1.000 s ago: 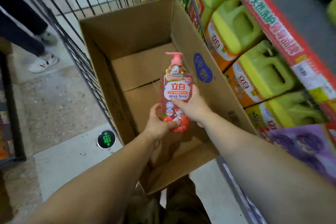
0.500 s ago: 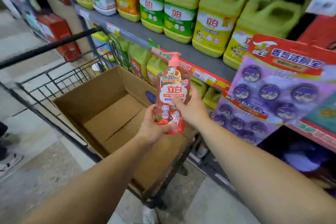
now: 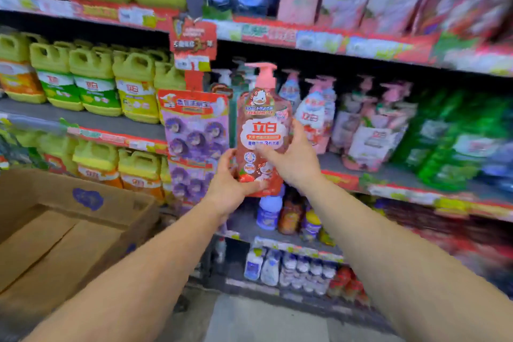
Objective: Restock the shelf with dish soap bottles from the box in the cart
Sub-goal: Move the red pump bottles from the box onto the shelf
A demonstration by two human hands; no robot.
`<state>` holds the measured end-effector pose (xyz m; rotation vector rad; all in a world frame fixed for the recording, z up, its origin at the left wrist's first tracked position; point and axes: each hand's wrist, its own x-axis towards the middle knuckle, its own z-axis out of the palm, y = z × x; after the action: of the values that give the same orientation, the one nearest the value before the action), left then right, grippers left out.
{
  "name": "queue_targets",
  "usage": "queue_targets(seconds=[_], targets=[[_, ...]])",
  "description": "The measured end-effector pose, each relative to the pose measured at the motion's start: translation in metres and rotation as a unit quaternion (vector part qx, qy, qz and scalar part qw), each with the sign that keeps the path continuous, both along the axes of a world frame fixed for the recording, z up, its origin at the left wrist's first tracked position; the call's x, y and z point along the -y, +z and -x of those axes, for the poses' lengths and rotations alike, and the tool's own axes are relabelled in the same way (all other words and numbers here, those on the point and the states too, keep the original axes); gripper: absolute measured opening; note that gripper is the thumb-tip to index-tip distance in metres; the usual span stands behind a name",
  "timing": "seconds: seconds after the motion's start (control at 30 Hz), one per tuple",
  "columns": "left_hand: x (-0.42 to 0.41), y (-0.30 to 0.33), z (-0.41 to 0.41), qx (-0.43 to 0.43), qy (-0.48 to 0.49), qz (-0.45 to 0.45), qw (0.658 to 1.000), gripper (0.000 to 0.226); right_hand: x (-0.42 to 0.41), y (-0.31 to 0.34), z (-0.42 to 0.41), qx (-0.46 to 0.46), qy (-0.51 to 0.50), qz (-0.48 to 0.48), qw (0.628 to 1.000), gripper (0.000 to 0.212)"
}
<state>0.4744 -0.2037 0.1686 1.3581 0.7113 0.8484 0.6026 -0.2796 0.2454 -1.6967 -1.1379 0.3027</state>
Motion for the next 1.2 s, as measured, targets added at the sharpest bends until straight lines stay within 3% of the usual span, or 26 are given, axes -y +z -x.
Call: queue_targets(seconds=[0.17, 0.37, 0.47, 0.6, 0.7, 0.8, 1.07, 1.2], targets=[[0.067, 0.061, -0.103, 0.022, -0.09, -0.059, 0.994, 0.098, 0.088, 0.054, -0.084, 0.025, -0.096, -0.044, 0.994, 0.088], [0.105, 0.124, -0.19, 0.04, -0.167, -0.119, 0.978, 0.087, 0.145, 0.109, -0.158, 0.061, -0.187, -0.083, 0.977, 0.087], [0.105, 0.154, -0.225, 0.037, -0.174, -0.17, 0.969, 0.092, 0.158, 0.139, -0.185, 0.071, -0.205, -0.102, 0.971, 0.076], [0.098, 0.203, -0.27, 0.046, -0.176, -0.232, 0.956, 0.084, 0.159, 0.181, -0.227, 0.098, -0.217, -0.148, 0.96, 0.083], [0.092, 0.238, -0.304, 0.053, -0.167, -0.279, 0.944, 0.106, 0.154, 0.212, -0.257, 0.104, -0.214, -0.175, 0.955, 0.082], [0.09, 0.269, -0.338, 0.034, -0.147, -0.324, 0.934, 0.105, 0.154, 0.239, -0.285, 0.109, -0.219, -0.187, 0.952, 0.086], [0.099, 0.309, -0.411, 0.01, -0.152, -0.363, 0.919, 0.093, 0.169, 0.27, -0.345, 0.121, -0.246, -0.204, 0.94, 0.083], [0.098, 0.309, -0.441, -0.011, -0.11, -0.353, 0.929, 0.102, 0.163, 0.275, -0.378, 0.128, -0.231, -0.203, 0.943, 0.084]])
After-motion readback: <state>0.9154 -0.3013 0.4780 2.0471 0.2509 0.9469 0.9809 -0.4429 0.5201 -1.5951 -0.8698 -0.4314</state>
